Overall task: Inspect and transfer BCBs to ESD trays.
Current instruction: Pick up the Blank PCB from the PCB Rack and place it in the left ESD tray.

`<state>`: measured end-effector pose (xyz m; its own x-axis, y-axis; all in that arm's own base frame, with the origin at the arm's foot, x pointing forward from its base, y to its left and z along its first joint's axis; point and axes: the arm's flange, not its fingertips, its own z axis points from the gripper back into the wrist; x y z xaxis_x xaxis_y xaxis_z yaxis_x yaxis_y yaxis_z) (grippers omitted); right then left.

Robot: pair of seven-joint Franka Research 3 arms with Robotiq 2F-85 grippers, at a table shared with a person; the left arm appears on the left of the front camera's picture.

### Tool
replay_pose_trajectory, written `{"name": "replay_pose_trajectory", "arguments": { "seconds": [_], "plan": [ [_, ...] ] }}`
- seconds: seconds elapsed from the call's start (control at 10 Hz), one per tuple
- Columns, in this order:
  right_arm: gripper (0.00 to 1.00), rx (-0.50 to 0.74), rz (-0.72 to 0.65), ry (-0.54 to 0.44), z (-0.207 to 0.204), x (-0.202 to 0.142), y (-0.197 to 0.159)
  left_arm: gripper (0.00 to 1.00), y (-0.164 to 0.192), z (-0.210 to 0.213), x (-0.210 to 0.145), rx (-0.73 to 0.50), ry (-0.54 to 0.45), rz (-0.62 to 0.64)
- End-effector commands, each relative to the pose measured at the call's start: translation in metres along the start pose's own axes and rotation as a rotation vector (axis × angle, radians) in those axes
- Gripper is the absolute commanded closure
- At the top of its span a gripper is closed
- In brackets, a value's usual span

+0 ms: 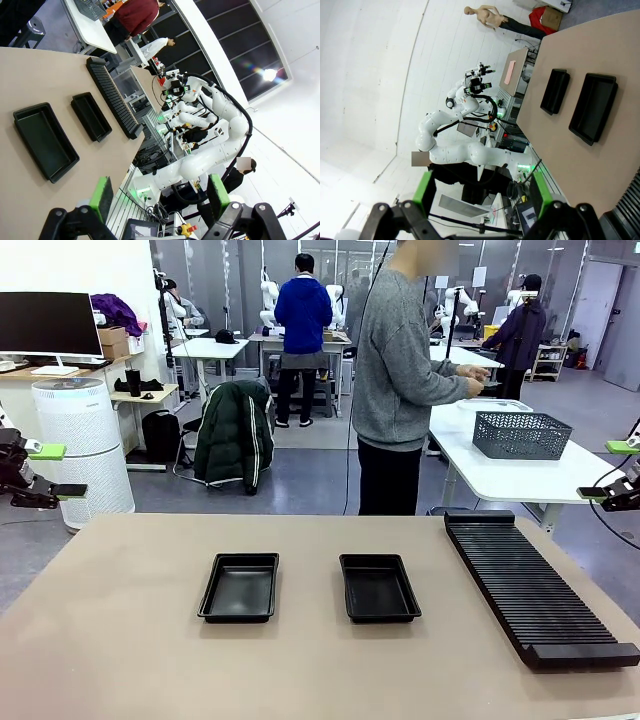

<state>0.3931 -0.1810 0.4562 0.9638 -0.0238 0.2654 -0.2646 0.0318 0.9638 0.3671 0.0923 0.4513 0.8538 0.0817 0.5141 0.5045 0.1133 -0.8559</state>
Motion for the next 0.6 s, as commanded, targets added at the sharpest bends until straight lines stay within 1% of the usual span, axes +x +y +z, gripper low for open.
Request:
{"name": "replay_pose_trajectory", "arguments": {
  "seconds": [0.0,0.5],
  "plan": [
    [0.0,-0.013,-0.004,0.002,0.0001,0.0001,0.0012,0.0,0.0,0.0006,0.0003,-0.002,-0.005,0.009],
    [0.0,-0.013,-0.004,0.002,0.0001,0.0001,0.0012,0.0,0.0,0.0006,0.0003,-0.002,-0.005,0.009]
  ]
}}
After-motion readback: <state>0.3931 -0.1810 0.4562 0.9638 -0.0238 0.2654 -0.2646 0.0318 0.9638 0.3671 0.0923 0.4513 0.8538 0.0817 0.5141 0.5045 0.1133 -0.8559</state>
